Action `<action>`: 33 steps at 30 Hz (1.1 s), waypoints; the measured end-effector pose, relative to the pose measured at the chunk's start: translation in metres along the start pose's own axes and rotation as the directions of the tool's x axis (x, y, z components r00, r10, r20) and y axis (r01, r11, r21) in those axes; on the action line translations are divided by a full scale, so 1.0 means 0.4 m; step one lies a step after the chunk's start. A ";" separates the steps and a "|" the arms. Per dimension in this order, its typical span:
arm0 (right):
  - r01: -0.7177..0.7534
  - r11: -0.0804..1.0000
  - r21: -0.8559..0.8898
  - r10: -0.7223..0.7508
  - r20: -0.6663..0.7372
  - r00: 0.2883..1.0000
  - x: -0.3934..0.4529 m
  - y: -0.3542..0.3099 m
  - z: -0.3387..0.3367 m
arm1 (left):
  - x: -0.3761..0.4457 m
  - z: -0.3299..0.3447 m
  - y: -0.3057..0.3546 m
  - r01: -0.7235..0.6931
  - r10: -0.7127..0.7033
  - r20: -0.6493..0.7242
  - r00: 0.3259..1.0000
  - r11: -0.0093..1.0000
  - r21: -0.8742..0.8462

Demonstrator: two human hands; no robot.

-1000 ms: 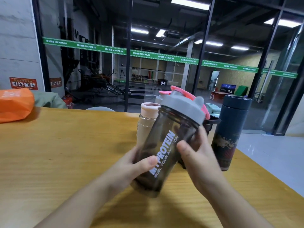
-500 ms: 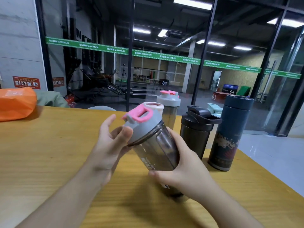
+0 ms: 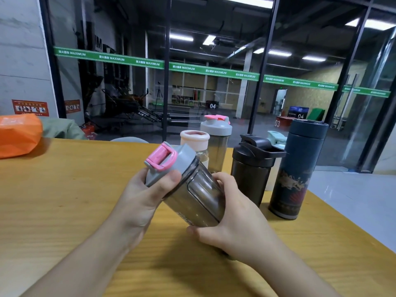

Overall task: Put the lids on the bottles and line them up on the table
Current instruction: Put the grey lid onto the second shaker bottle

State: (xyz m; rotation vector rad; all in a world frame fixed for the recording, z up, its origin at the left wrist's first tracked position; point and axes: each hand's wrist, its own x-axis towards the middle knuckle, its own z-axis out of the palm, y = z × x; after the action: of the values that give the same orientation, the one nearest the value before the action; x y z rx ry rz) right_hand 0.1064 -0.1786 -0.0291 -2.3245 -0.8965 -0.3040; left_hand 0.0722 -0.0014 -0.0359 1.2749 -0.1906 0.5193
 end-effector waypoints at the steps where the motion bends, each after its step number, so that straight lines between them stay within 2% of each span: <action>1: -0.001 1.000 -0.015 0.001 -0.010 1.000 -0.001 -0.002 0.001 | 0.000 0.001 0.001 0.002 -0.002 -0.003 1.000 1.000 0.009; 5: 0.038 0.987 -0.159 -0.046 -0.045 0.998 -0.001 -0.008 0.000 | 0.001 0.002 -0.004 0.024 -0.024 0.000 1.000 1.000 0.000; 8: 0.058 0.981 -0.187 -0.066 -0.038 0.997 -0.004 -0.009 -0.005 | -0.001 -0.001 -0.001 0.046 -0.046 0.016 0.999 0.999 -0.004; 13: 0.031 0.997 -0.072 -0.032 -0.016 0.999 -0.009 0.003 -0.006 | -0.005 -0.019 0.002 0.060 -0.060 0.107 0.992 0.998 0.005; 21: 0.023 0.999 -0.033 -0.023 0.000 1.000 -0.007 0.011 -0.009 | -0.004 -0.048 0.002 0.128 -0.118 0.297 0.948 0.992 -0.015; 23: 0.018 1.000 -0.011 -0.018 -0.002 1.000 -0.006 0.012 -0.009 | -0.006 -0.048 0.005 0.131 -0.124 0.309 0.943 0.991 -0.002; 25: 0.002 1.000 0.019 -0.002 -0.008 1.000 -0.003 0.015 -0.007 | -0.005 -0.042 0.004 0.135 -0.130 0.258 0.957 0.991 -0.004; 29: -0.021 1.000 0.007 0.022 -0.055 0.998 0.000 0.021 -0.001 | -0.006 -0.003 -0.013 0.120 -0.117 0.054 0.992 0.992 -0.049; 33: 0.000 0.999 -0.041 -0.002 -0.058 0.998 0.002 0.021 0.007 | -0.012 0.026 -0.029 0.108 -0.115 -0.092 0.989 0.991 -0.075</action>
State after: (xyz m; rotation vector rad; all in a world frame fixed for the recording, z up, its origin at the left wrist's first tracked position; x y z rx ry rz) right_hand 0.1125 -0.1812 -0.0349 -2.3398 -0.8705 -0.3920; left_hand 0.0750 -0.0147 -0.0447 1.1827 -0.0562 0.4728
